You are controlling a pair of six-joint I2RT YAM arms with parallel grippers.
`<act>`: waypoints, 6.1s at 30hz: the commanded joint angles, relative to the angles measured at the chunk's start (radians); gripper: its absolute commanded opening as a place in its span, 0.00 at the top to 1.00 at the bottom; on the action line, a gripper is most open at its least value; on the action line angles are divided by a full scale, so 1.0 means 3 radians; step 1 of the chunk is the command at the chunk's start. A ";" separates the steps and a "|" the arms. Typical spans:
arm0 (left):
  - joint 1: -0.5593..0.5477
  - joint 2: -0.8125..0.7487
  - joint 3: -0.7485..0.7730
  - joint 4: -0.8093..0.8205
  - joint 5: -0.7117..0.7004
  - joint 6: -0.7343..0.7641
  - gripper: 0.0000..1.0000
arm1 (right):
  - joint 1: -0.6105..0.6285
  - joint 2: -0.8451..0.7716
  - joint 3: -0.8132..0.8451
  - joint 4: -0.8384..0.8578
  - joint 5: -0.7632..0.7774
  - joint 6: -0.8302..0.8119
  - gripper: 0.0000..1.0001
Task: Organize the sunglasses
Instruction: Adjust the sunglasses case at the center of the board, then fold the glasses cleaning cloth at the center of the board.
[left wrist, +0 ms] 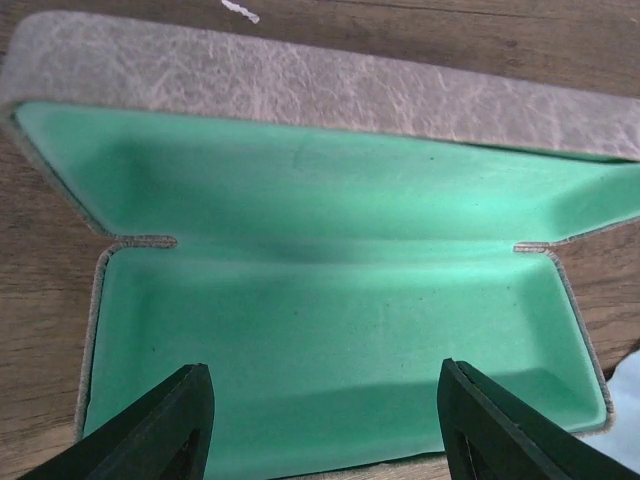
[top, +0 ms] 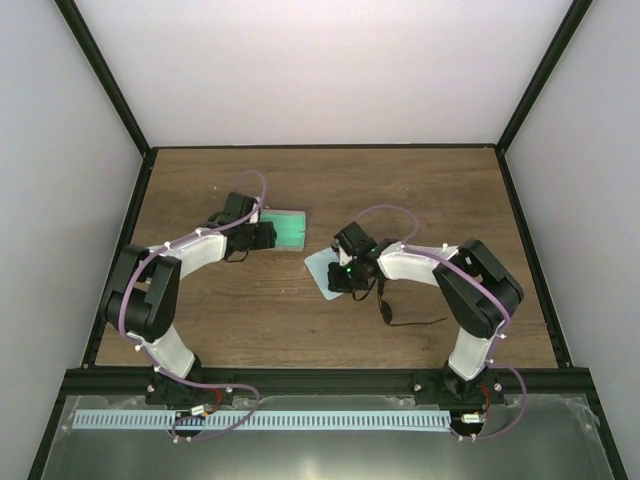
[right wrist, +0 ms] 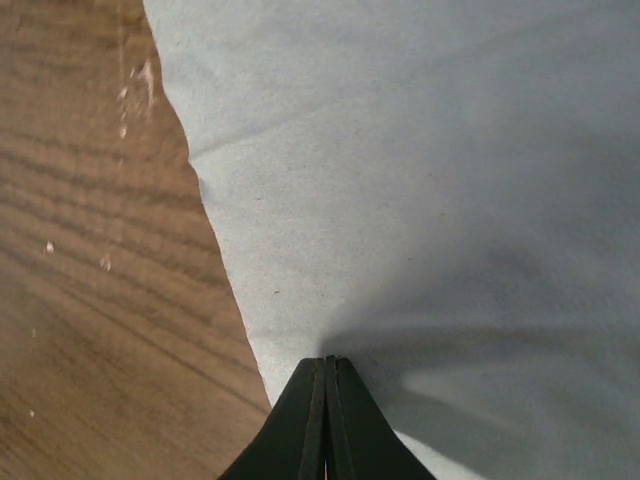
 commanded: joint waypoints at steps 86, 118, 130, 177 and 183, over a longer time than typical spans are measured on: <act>-0.0941 -0.0432 -0.0654 0.0235 -0.0194 -0.0520 0.18 | -0.0103 0.0457 0.1385 -0.1087 0.1138 -0.0701 0.99; -0.1124 -0.0086 -0.0709 0.0350 0.0106 -0.0416 0.68 | -0.0109 0.0481 0.1420 -0.1098 0.1078 -0.0690 0.99; -0.1130 -0.0011 -0.0665 0.0370 0.0023 -0.0353 0.91 | -0.0109 0.0404 0.1365 -0.1084 0.0959 -0.0659 0.99; -0.1885 -0.0542 -0.0722 -0.0094 -0.0415 -0.0149 0.96 | 0.0116 -0.0309 0.0380 -0.0914 0.0877 -0.0353 0.99; -0.1901 -0.0550 -0.0662 -0.0136 -0.0508 -0.0125 0.96 | 0.0116 -0.0433 0.0256 -0.0922 0.0902 -0.0341 0.99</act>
